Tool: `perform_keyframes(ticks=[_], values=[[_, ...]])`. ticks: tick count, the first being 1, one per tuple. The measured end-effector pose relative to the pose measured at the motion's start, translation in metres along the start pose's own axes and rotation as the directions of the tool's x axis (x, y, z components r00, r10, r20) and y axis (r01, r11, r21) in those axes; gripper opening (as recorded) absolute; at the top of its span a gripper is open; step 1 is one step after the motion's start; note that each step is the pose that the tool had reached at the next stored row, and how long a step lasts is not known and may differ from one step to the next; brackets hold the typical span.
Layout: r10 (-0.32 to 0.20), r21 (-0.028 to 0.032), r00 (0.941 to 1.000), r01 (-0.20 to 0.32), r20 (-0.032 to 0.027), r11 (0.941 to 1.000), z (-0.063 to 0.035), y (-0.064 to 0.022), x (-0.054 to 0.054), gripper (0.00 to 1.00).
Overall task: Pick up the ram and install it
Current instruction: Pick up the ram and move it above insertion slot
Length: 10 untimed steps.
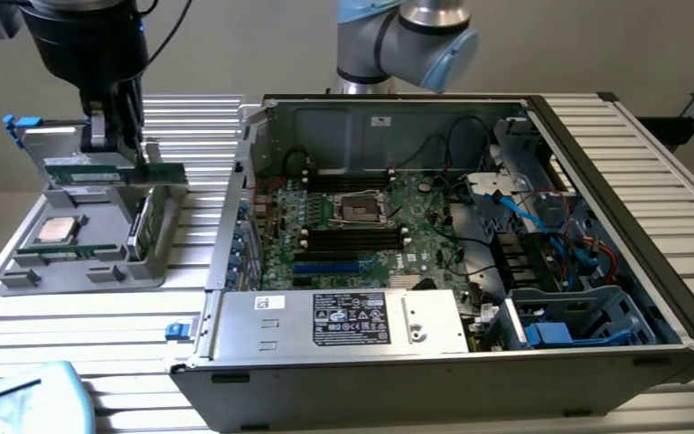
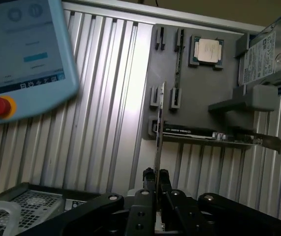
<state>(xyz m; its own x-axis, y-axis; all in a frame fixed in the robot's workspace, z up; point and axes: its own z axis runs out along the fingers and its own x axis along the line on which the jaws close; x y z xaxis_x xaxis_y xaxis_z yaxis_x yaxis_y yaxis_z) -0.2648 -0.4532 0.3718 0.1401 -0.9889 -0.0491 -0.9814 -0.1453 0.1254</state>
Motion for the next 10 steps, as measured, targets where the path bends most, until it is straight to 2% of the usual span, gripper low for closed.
perform_keyframes(ticks=[5,10], values=[[0.0,-0.0021,1.0,0.0,0.0019,1.0,-0.0157,-0.0195,0.003,0.14],[-0.001,-0.0016,1.0,0.001,0.0072,1.0,-0.0236,-0.0411,0.006,0.14]])
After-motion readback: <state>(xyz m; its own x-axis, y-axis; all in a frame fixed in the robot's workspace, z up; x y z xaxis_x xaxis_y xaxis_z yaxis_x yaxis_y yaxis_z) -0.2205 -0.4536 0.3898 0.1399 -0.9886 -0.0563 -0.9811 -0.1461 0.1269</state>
